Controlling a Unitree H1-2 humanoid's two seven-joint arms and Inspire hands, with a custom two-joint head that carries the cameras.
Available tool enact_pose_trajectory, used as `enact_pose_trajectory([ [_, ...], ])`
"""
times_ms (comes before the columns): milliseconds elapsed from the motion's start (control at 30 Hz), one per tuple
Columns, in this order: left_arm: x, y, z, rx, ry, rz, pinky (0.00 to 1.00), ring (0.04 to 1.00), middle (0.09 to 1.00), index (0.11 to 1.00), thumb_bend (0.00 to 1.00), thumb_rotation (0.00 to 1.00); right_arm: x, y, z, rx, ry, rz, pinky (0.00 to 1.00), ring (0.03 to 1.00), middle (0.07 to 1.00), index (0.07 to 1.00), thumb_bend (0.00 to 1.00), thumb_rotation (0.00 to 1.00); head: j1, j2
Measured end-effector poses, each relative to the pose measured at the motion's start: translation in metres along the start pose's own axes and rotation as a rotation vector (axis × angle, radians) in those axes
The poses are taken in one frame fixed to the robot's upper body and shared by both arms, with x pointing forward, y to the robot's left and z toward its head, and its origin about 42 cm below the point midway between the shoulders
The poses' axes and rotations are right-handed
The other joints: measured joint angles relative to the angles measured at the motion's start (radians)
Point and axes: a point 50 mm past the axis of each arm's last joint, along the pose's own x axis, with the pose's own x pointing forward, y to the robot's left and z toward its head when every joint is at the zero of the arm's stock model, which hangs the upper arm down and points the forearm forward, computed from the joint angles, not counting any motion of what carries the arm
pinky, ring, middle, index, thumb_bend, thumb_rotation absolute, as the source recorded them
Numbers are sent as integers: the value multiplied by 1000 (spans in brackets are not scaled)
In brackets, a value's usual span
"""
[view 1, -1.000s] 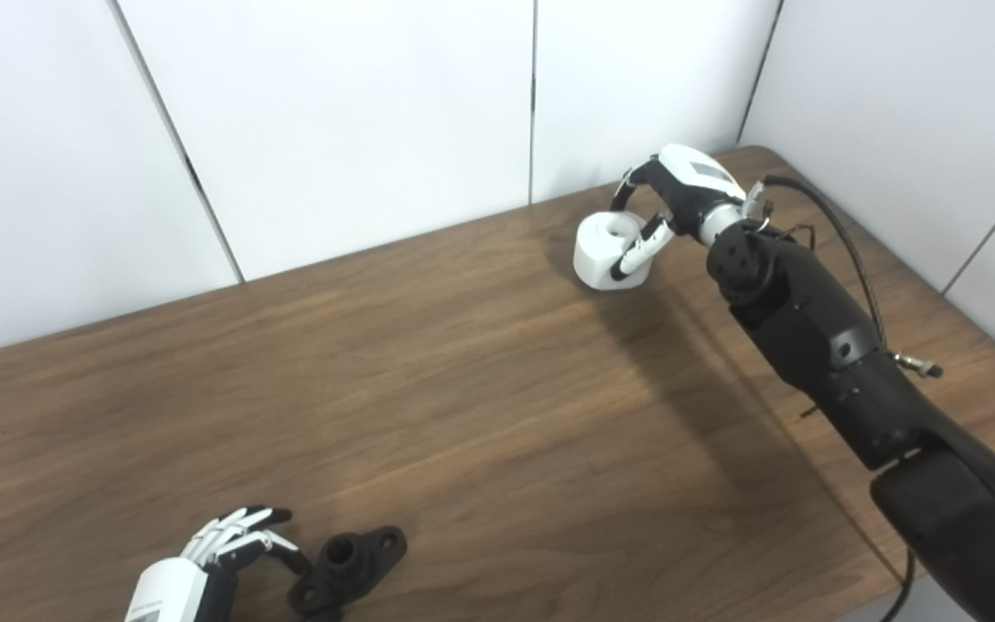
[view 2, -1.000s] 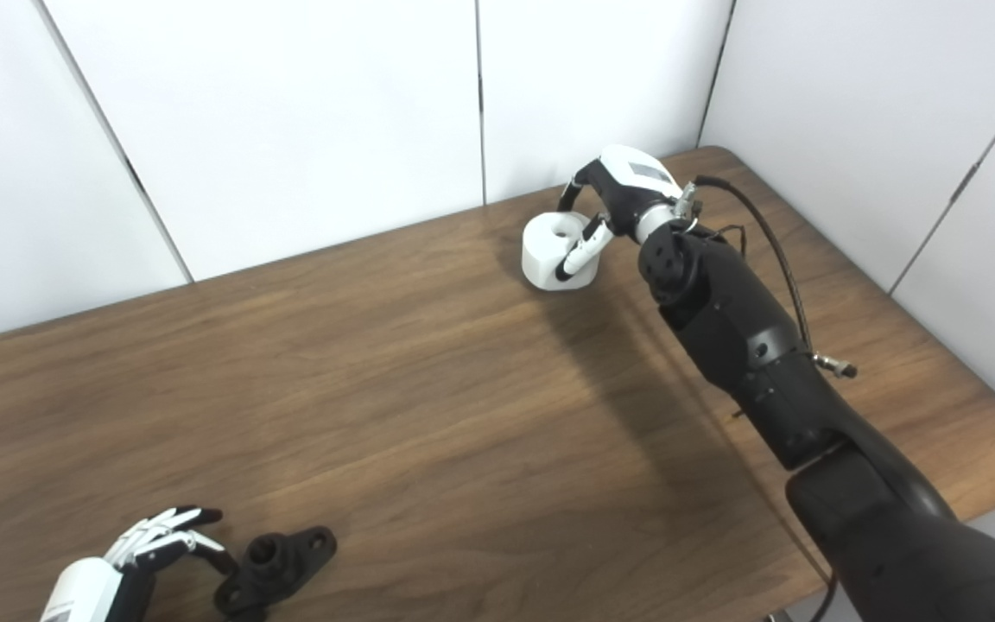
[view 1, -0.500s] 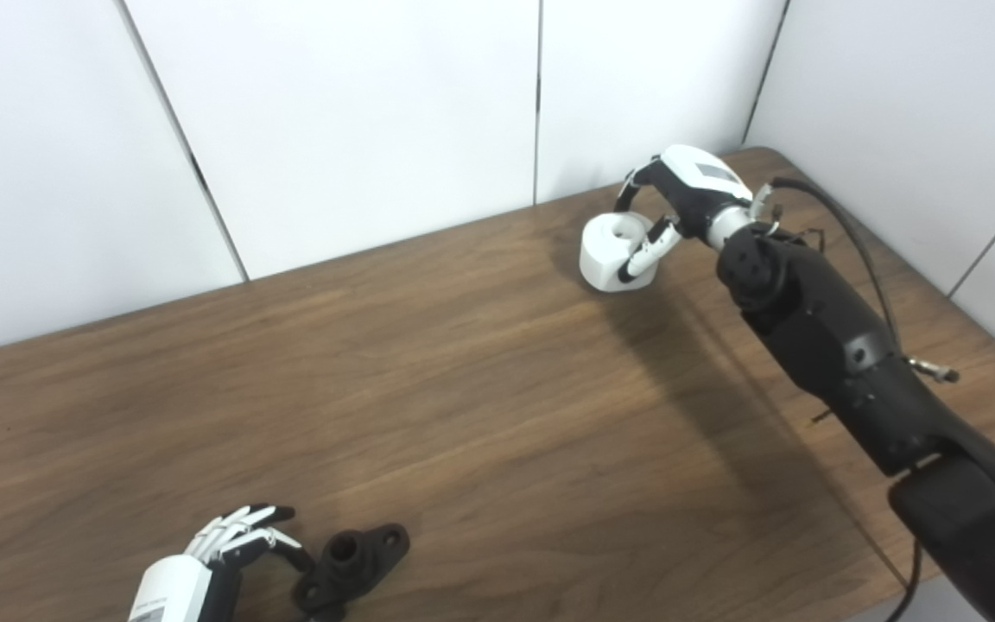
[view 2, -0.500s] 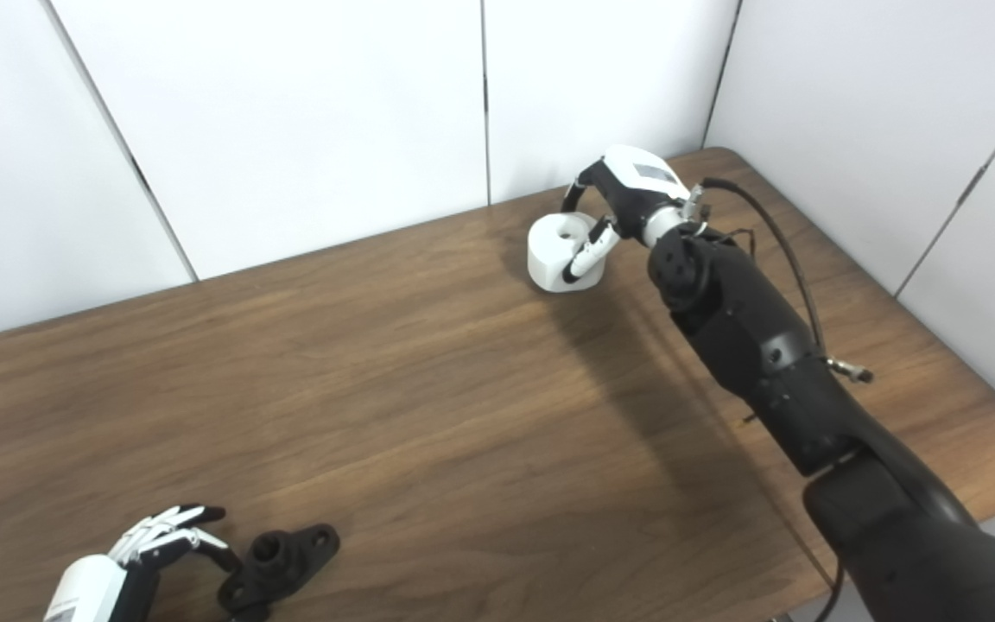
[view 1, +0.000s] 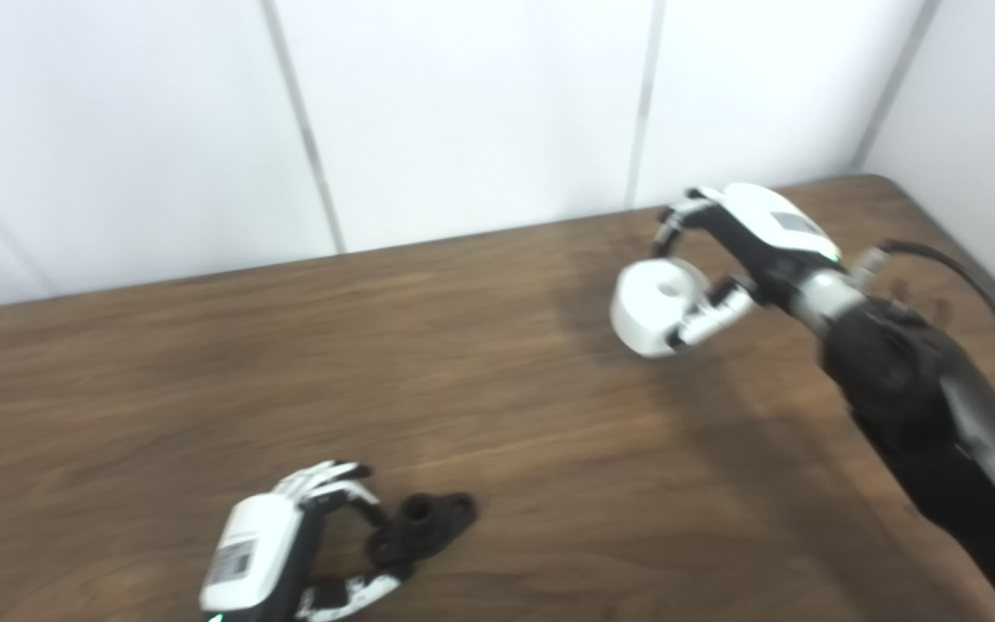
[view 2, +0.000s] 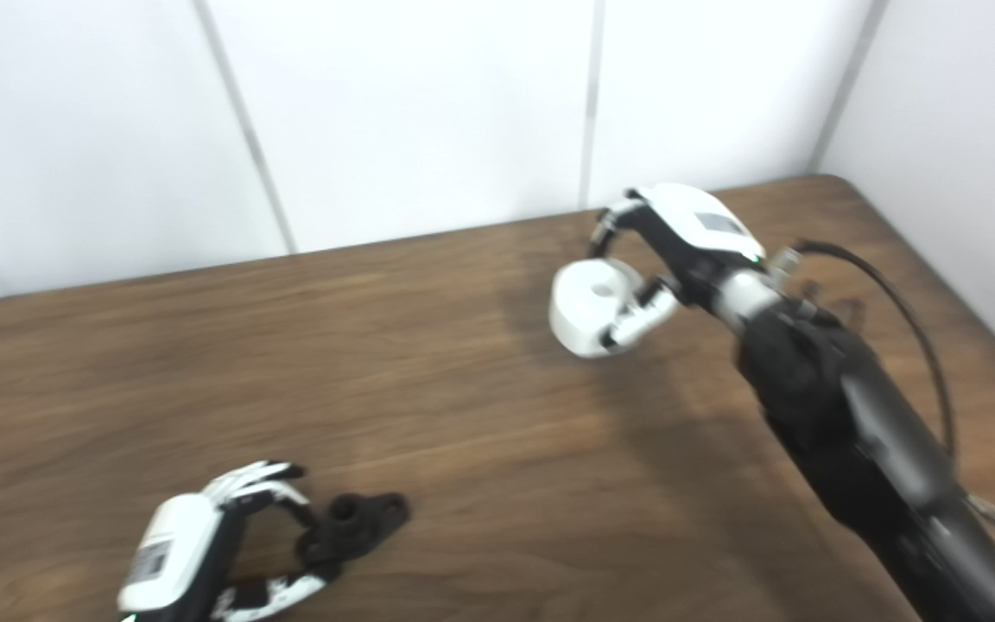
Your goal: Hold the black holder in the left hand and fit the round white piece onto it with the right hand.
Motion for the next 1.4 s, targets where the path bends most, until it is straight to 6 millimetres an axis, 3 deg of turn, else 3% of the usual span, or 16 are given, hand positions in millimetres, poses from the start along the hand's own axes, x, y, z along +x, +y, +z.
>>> enact_pose_trajectory([
  [233,7,-5,11,10,6,1,850,854,800,489,515,45,-20,11,26,33,-74,31,1000,952,831,483,523,137,83,40],
  [567,12,-9,17,-2,17,-10,875,870,811,490,515,45,-36,31,51,49,-135,58,1000,946,823,483,524,139,91,60],
  [900,18,-10,21,-1,10,-17,880,872,813,490,515,46,-39,48,82,91,-223,58,1000,946,826,482,522,137,97,71],
  [1400,24,-13,29,15,13,-23,884,876,816,490,515,47,-45,53,117,119,-314,74,1000,949,814,482,521,143,134,78],
])
